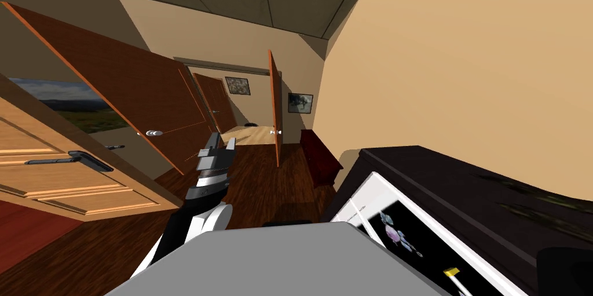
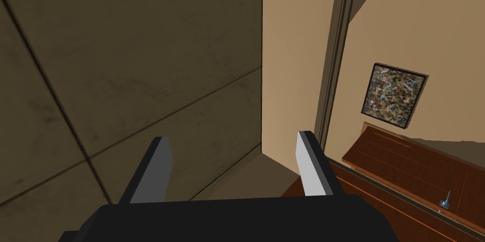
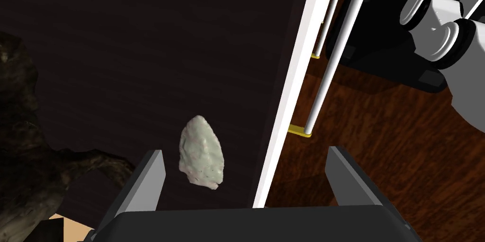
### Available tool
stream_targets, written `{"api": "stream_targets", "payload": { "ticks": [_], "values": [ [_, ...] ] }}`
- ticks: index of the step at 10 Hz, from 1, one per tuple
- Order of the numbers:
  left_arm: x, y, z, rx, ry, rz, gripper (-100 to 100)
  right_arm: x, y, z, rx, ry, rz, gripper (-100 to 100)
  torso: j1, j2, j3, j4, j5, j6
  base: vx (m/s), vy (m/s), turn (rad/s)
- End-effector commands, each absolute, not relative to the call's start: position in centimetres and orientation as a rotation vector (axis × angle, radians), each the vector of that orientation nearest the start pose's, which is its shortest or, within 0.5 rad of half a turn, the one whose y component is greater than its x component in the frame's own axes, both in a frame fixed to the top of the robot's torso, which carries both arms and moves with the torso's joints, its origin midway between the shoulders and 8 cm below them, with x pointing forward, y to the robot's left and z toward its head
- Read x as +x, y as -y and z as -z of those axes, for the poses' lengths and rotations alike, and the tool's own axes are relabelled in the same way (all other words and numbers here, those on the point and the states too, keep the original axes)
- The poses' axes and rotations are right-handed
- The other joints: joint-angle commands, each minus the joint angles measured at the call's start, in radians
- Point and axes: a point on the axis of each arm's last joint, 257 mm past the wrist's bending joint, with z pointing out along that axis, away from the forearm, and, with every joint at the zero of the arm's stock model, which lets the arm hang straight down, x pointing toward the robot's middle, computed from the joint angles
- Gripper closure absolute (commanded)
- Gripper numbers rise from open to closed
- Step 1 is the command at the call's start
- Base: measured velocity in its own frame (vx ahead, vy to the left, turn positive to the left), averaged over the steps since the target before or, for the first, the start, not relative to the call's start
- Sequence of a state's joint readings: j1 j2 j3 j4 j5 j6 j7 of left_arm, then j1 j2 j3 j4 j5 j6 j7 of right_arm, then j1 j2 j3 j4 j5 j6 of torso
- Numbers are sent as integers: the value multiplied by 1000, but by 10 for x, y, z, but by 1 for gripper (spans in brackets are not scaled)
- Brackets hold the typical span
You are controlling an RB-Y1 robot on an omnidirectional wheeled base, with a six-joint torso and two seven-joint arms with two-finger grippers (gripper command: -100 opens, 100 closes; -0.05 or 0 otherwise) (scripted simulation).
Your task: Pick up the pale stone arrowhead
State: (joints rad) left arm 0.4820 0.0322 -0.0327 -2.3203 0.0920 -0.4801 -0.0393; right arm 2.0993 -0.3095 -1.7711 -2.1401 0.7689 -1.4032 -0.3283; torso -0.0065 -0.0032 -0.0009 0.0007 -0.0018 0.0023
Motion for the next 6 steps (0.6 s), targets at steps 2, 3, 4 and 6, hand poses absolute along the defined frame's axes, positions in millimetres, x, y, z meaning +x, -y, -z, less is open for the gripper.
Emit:
{"api": "stream_targets", "payload": {
  "ticks": [2,3,4,6],
  "values": [
    [341,-273,-44,-654,-570,1374,0,-76,474,-38,-305,-2915,401,-100,-2,-6,-4,-2,-1,0,177,-74,-1],
    [341,-273,-44,-654,-570,1374,0,-84,472,-33,-288,-2940,390,-100,-2,-11,-7,-3,-1,0,234,-79,-13],
    [341,-273,-44,-654,-570,1374,0,-91,470,-28,-271,-2971,380,-100,-3,-14,-9,-4,-1,0,234,-115,-13],
    [341,-273,-44,-654,-570,1374,0,-106,464,-24,-245,-3048,355,-100,-4,-14,-9,-4,-1,-1,180,-84,-3]
  ]
}}
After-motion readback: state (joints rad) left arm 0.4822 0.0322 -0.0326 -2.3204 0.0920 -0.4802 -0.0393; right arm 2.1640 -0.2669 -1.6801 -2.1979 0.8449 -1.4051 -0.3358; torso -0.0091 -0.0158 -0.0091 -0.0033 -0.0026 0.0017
